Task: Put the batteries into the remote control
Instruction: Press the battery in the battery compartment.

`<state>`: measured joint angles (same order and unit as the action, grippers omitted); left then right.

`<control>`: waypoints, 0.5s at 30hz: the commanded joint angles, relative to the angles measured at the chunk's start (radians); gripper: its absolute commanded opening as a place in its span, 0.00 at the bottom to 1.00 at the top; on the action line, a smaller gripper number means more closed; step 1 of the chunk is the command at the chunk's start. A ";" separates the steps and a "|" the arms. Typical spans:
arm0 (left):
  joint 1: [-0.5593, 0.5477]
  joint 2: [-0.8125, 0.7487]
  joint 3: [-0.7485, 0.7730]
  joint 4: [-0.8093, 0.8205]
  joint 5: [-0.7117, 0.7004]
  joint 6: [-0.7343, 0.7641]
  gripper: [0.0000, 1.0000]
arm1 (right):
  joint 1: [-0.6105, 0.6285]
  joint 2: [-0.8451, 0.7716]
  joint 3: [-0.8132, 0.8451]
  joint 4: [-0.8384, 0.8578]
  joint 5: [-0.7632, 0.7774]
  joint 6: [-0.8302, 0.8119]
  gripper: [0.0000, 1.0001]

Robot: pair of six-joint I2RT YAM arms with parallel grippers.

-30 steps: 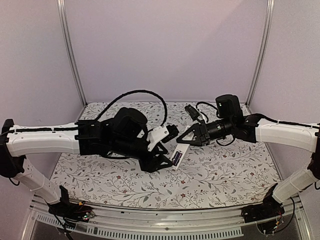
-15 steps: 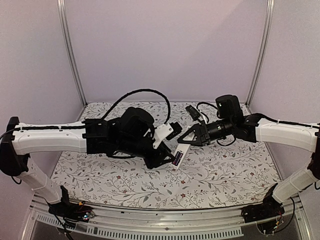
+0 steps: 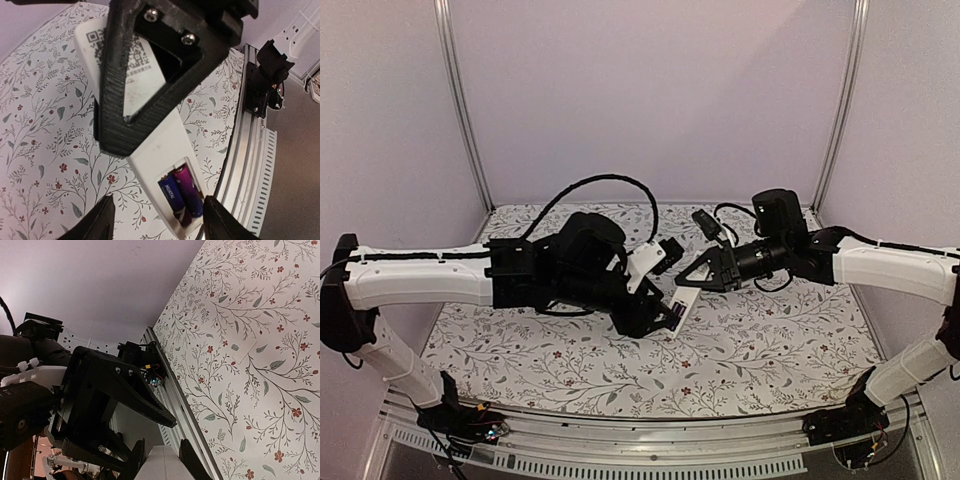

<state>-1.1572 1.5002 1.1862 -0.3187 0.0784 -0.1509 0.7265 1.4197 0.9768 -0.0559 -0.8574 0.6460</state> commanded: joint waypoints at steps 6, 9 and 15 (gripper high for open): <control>0.020 0.064 0.023 -0.040 -0.066 -0.041 0.55 | -0.007 -0.046 0.011 0.005 0.008 -0.005 0.00; 0.045 0.032 -0.009 -0.043 -0.075 -0.056 0.56 | -0.035 -0.055 -0.013 0.008 0.013 0.001 0.00; 0.143 -0.022 -0.068 -0.099 -0.142 -0.094 0.62 | -0.114 -0.085 -0.076 0.008 0.040 0.009 0.00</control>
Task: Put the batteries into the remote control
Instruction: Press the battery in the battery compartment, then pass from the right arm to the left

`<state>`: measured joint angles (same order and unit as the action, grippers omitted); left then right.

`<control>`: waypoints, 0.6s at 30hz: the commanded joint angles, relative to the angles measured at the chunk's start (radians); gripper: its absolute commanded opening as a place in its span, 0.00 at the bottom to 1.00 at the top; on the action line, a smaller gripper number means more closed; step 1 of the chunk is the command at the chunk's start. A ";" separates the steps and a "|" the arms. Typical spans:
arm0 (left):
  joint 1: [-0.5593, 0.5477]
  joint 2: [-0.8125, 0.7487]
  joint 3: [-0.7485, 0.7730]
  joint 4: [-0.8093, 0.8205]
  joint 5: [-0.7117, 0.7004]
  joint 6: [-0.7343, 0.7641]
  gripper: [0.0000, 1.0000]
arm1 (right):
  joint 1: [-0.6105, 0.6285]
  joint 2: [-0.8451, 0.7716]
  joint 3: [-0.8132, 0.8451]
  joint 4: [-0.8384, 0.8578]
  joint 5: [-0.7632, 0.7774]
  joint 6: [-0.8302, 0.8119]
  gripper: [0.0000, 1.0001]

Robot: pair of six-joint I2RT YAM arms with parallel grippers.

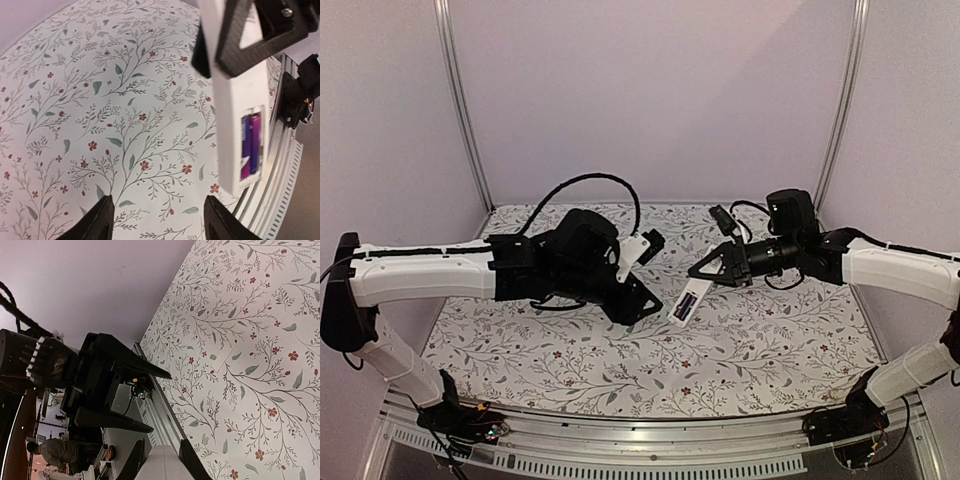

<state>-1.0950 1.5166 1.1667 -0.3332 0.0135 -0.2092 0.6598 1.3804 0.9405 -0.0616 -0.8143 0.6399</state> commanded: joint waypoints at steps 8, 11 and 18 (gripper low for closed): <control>0.116 -0.094 -0.161 -0.033 -0.067 -0.107 0.71 | -0.069 -0.035 -0.141 0.032 0.089 0.001 0.00; 0.110 -0.096 -0.193 0.022 0.011 -0.108 0.75 | -0.067 -0.018 -0.166 0.082 0.119 0.019 0.02; -0.016 0.007 -0.137 0.117 -0.041 -0.062 0.82 | -0.019 0.040 -0.179 0.175 0.198 0.081 0.02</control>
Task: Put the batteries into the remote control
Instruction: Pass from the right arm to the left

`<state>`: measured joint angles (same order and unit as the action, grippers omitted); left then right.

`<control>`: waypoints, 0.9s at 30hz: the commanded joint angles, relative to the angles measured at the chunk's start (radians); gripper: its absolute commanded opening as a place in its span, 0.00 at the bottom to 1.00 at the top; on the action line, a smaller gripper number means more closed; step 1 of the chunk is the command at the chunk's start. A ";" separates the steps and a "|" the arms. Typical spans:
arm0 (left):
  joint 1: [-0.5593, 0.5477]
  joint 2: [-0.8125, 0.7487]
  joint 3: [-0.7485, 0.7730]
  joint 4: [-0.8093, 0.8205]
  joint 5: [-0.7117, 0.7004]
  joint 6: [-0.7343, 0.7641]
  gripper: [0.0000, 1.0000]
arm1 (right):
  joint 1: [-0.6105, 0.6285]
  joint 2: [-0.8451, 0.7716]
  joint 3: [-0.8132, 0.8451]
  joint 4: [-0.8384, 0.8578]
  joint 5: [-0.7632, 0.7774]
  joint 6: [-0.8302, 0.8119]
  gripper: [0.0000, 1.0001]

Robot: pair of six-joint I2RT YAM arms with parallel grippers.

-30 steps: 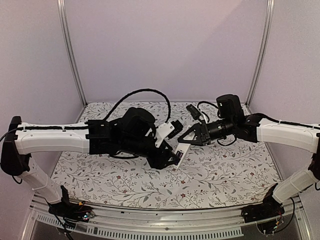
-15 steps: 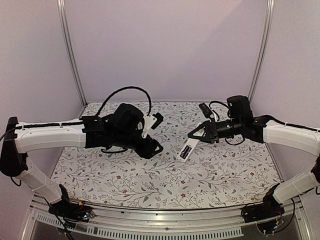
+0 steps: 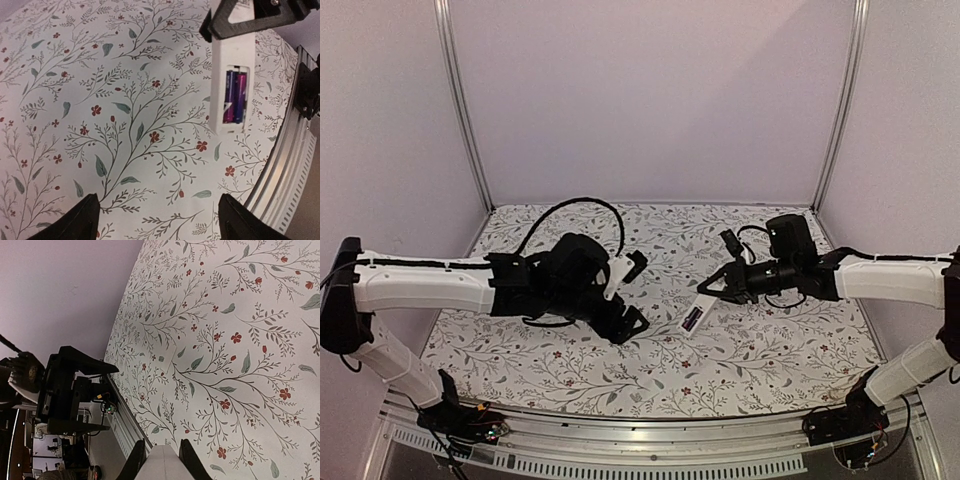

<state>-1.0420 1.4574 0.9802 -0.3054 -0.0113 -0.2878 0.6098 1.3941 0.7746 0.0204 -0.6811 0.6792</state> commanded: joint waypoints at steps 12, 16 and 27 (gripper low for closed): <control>-0.137 0.292 0.219 0.149 -0.049 -0.004 0.85 | 0.082 0.044 -0.053 0.213 0.161 0.139 0.04; -0.138 0.342 0.262 0.131 -0.065 -0.002 0.81 | 0.092 0.050 -0.066 0.258 0.157 0.170 0.04; -0.126 0.363 0.289 0.109 -0.060 0.050 0.42 | 0.094 0.040 -0.106 0.322 0.133 0.216 0.05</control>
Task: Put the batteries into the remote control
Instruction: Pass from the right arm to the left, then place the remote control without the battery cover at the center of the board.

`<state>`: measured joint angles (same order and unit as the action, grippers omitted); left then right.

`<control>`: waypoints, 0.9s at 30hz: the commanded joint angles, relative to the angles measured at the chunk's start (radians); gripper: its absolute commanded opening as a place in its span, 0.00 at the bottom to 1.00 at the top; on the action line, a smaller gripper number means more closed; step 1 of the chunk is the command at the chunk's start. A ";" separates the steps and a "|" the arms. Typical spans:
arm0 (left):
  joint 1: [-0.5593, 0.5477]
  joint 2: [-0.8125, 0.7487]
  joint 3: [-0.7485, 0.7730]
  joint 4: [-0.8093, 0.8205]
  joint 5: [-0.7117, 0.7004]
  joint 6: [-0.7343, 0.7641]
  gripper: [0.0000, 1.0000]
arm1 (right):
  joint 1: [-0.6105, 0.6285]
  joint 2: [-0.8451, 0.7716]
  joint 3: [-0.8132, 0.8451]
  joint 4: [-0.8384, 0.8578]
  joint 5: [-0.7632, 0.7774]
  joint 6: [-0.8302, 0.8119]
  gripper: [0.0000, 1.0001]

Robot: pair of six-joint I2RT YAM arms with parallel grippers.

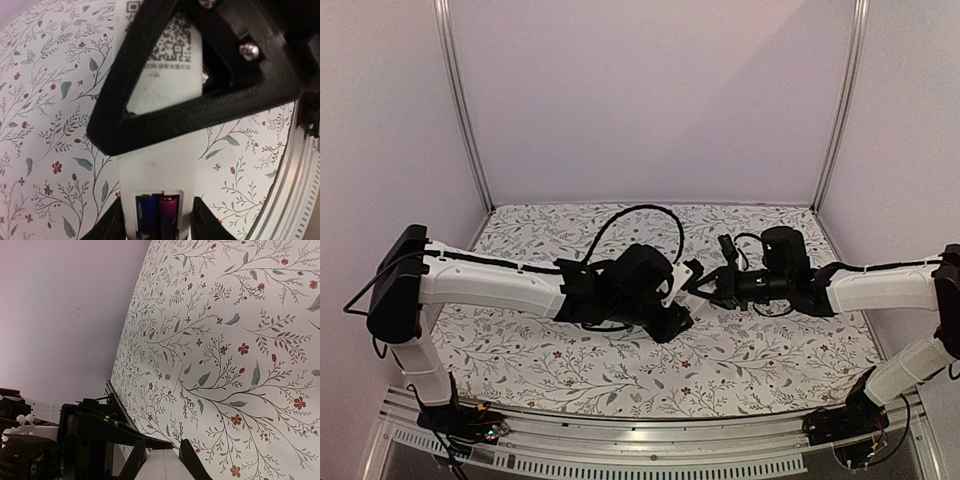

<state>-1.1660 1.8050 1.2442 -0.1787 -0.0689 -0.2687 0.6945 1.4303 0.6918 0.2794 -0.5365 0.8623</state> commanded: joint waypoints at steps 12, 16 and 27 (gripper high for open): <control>0.029 0.002 0.030 -0.129 0.034 0.182 0.19 | -0.019 -0.027 -0.065 0.071 -0.035 0.056 0.61; 0.054 0.016 0.047 -0.244 0.118 0.296 0.22 | -0.073 -0.073 -0.105 0.036 -0.039 0.054 0.71; 0.068 0.189 0.160 -0.578 0.083 0.585 0.22 | -0.184 -0.213 -0.157 -0.132 -0.042 -0.031 0.72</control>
<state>-1.1172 1.9251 1.3396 -0.6010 0.0166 0.1905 0.5289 1.2613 0.5499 0.2264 -0.5713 0.8780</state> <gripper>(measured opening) 0.347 0.720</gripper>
